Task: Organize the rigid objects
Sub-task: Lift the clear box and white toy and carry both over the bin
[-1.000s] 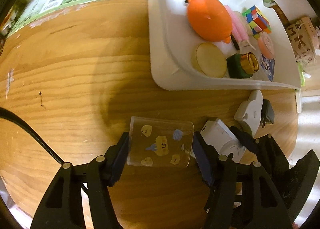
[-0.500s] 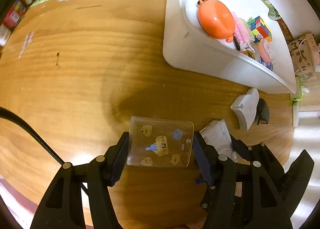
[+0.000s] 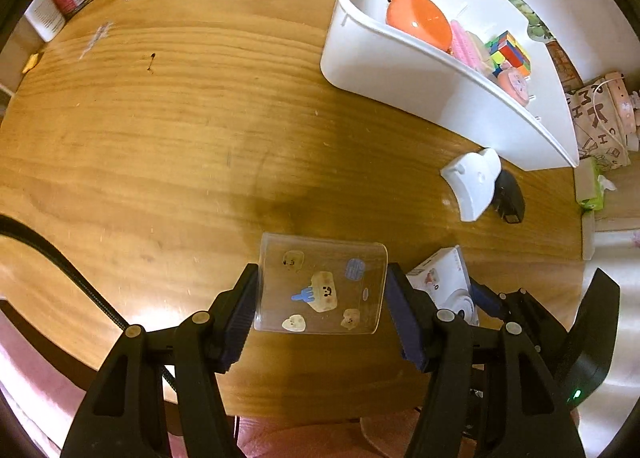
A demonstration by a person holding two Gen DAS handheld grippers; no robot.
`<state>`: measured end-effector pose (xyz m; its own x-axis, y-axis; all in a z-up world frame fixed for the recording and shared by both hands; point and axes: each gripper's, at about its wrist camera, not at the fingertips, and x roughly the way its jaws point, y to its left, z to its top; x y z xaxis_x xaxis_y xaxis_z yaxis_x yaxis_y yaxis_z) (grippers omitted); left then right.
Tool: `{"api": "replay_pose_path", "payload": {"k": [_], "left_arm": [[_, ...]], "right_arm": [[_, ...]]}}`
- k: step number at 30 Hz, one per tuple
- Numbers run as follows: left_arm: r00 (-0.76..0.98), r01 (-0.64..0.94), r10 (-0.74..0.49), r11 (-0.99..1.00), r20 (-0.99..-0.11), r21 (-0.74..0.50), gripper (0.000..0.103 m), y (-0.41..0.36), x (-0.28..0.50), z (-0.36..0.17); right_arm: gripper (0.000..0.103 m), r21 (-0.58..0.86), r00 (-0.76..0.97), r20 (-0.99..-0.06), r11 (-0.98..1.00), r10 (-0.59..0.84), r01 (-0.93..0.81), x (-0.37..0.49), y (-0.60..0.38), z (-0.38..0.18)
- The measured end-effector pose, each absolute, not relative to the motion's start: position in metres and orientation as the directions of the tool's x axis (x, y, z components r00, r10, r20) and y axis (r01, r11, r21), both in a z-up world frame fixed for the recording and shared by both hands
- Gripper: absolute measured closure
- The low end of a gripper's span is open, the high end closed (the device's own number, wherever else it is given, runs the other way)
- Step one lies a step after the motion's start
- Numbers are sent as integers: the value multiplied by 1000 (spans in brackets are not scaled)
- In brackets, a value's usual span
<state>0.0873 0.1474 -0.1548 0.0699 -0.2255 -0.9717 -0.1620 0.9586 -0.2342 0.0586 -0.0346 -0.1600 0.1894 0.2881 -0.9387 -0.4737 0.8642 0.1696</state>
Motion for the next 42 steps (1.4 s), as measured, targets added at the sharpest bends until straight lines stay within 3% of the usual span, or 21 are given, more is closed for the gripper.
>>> {"api": "replay_pose_path", "payload": {"k": [18, 31, 42], "left_arm": [[235, -80, -169, 978, -957, -192, 37, 96, 68, -79], [347, 2, -151, 987, -926, -160, 37, 75, 102, -38], [384, 27, -174, 984, -907, -177, 37, 76, 161, -28]], "right_arm": [[46, 228, 261, -894, 871, 365, -436, 55, -100, -91], [46, 214, 381, -840, 880, 387, -424, 101, -124, -35], [46, 207, 423, -823, 894, 379, -398, 156, -119, -26]]}}
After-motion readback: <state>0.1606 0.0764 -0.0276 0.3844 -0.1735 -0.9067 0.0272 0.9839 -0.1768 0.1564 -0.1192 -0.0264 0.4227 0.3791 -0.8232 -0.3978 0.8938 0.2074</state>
